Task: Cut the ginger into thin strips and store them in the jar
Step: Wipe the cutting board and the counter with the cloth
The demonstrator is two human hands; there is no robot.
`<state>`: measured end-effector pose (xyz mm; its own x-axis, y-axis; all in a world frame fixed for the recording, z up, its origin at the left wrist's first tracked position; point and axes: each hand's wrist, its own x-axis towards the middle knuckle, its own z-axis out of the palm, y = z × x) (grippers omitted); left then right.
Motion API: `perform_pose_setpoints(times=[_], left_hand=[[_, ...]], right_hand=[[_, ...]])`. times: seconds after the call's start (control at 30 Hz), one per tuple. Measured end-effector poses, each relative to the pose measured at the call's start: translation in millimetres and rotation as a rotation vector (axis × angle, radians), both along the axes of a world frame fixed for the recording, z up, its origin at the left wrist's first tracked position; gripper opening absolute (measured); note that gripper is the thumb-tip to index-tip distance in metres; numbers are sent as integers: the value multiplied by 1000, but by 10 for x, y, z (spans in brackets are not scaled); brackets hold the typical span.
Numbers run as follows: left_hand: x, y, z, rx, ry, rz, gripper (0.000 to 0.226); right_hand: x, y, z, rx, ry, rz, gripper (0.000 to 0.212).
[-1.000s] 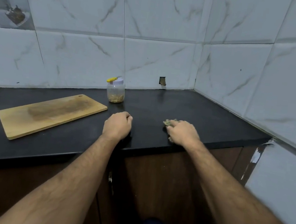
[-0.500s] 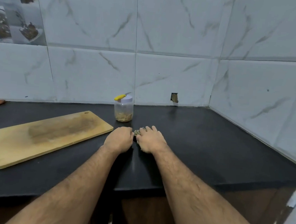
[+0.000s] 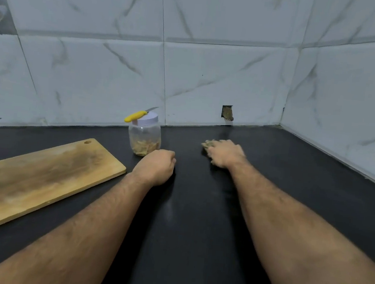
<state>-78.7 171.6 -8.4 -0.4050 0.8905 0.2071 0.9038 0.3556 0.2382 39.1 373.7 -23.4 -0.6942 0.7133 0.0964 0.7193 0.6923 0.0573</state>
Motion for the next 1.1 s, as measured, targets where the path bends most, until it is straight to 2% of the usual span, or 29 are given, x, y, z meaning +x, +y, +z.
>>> perform_pose_setpoints(times=[0.13, 0.2, 0.3, 0.33, 0.4, 0.5, 0.6, 0.7, 0.87, 1.0, 1.1], left_hand=[[174, -59, 42, -24, -16, -16, 37], [275, -149, 72, -31, -11, -39, 37], [395, -253, 94, -22, -20, -51, 37], [448, -279, 98, -28, -25, -54, 37], [553, -311, 90, -25, -42, -54, 38], [599, -360, 74, 18, -36, -27, 35], [500, -385, 35, 38, -40, 11, 30], [417, -430, 76, 6, -69, 60, 35], [509, -427, 165, 3, -65, 39, 37], [773, -495, 147, -11, -65, -22, 38], [953, -580, 91, -12, -67, -53, 36]], right_hand=[[982, 184, 38, -78, 24, -252, 65], [1399, 110, 51, -113, 131, -404, 58], [1515, -144, 92, -60, 387, -573, 40], [1453, -260, 116, -51, 448, -560, 44], [1205, -564, 167, -70, 458, -399, 50], [645, -1203, 147, -60, 346, -120, 39], [292, -1601, 13, -67, 238, -3, 40], [400, -1314, 45, -88, 148, -64, 43], [1166, -856, 102, -93, 170, -283, 44], [1708, -1018, 138, -100, 345, -551, 36], [1847, -1281, 146, -118, 513, -647, 29]])
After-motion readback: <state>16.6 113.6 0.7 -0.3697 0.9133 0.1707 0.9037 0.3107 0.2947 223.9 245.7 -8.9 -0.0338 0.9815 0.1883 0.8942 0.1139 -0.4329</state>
